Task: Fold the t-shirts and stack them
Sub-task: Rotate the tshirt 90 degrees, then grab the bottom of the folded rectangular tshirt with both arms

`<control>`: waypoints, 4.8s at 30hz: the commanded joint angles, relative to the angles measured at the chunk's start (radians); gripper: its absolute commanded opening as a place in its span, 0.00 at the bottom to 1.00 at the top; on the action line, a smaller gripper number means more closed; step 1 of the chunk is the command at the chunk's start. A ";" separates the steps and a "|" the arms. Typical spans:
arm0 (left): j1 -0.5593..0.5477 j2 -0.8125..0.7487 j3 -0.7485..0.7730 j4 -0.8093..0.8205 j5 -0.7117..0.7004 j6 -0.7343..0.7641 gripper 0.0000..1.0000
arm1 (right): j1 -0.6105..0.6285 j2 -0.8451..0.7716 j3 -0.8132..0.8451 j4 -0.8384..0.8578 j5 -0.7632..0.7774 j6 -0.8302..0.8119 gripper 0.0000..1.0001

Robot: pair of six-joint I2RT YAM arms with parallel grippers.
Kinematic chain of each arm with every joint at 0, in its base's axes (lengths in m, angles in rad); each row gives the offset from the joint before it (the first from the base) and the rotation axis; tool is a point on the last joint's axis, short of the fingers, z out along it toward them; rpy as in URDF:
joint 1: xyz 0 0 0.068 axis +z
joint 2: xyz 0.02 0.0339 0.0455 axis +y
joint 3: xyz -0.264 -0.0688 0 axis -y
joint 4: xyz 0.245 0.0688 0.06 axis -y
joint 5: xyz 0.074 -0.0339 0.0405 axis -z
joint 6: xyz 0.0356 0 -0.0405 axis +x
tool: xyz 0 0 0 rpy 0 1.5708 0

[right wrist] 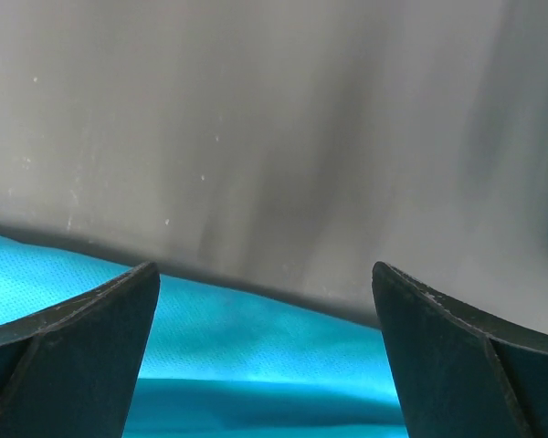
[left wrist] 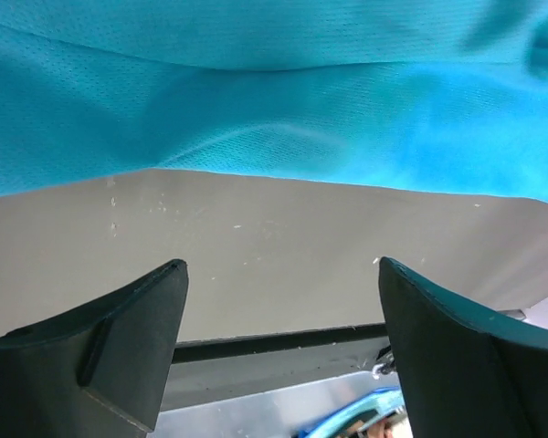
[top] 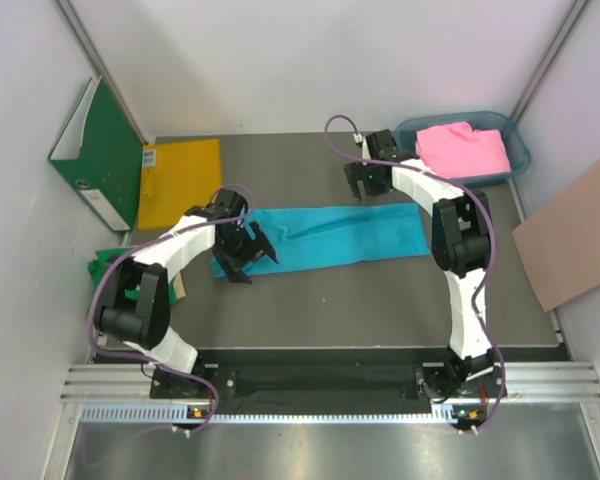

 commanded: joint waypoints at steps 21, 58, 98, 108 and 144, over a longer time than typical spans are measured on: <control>0.034 0.458 0.255 -0.102 -0.190 -0.001 0.00 | 0.020 -0.039 -0.155 -0.158 -0.031 0.095 0.00; 0.016 0.417 0.518 0.067 0.144 0.157 0.66 | 0.201 -0.479 -0.399 -0.364 0.022 0.346 0.28; -0.296 0.374 -0.016 0.182 0.309 0.106 0.00 | -0.079 -0.627 -0.681 -0.215 -0.288 0.379 0.70; -0.151 0.228 -0.020 -0.056 0.112 0.209 0.00 | -0.030 -0.693 -0.824 -0.121 -0.439 0.403 0.85; -0.153 0.093 -0.259 0.131 0.275 0.151 0.54 | 0.484 -0.453 -0.789 -0.011 -0.485 0.744 0.53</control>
